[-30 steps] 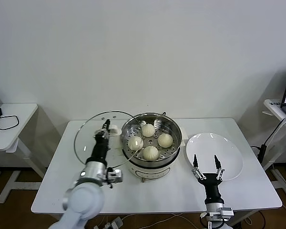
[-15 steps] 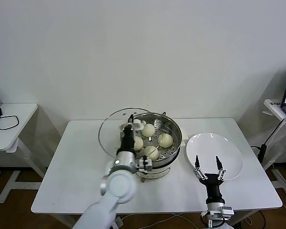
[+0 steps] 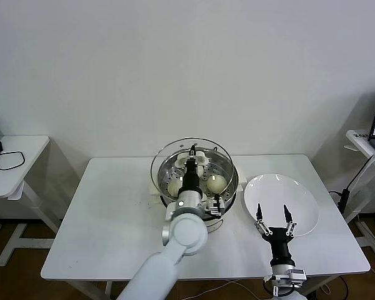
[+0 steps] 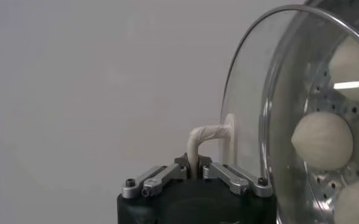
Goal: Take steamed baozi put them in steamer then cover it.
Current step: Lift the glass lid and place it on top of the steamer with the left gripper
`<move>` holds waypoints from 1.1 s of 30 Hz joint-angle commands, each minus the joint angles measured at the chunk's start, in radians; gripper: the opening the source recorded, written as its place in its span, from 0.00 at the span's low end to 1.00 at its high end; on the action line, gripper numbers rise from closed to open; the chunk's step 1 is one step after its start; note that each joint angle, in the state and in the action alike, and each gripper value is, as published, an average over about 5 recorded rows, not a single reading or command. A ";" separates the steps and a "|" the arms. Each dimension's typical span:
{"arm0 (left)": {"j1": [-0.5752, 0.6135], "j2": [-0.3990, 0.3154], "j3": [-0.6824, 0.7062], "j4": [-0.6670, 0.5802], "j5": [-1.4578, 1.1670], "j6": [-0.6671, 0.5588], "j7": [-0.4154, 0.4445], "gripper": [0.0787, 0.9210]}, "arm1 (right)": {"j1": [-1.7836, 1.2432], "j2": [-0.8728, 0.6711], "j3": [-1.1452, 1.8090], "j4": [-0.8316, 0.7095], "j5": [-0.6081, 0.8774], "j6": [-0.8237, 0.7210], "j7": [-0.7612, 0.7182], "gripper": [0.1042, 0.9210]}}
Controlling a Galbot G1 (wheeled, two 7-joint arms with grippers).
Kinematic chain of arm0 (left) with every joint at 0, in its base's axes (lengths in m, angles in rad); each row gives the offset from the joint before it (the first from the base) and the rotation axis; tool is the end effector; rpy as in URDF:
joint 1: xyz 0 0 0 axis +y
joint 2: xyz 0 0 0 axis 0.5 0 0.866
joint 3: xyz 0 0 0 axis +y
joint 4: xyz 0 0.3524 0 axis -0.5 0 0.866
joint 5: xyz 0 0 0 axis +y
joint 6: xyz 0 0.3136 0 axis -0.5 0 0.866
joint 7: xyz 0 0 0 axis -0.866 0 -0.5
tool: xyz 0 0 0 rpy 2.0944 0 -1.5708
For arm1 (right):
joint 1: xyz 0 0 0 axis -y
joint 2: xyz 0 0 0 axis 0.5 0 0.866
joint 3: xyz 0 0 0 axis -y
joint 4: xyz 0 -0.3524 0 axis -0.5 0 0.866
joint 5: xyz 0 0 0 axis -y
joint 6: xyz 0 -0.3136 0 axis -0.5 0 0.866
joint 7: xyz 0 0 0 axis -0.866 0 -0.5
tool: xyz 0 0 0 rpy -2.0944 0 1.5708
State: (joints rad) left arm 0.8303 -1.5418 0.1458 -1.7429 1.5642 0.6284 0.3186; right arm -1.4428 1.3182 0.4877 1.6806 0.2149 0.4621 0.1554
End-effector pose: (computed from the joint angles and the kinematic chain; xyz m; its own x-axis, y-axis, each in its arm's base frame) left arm 0.3021 -0.1830 -0.2449 -0.9975 0.0619 -0.0329 -0.0287 0.0668 0.9974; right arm 0.1677 -0.0687 -0.4068 -0.9828 0.0853 -0.1639 0.0844 0.9964 0.0124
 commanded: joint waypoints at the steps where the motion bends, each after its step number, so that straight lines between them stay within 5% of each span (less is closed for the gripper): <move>1: -0.021 -0.087 0.027 0.089 0.021 0.008 -0.023 0.13 | 0.003 0.003 0.000 -0.002 -0.002 -0.002 0.000 0.88; 33: 0.001 -0.083 -0.004 0.156 0.022 -0.017 -0.058 0.13 | -0.001 -0.004 0.006 0.000 -0.003 0.000 -0.002 0.88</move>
State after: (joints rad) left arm 0.8306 -1.6091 0.1450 -1.6011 1.5853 0.6143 0.2656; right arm -1.4437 1.3148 0.4934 1.6803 0.2116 0.4609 0.1539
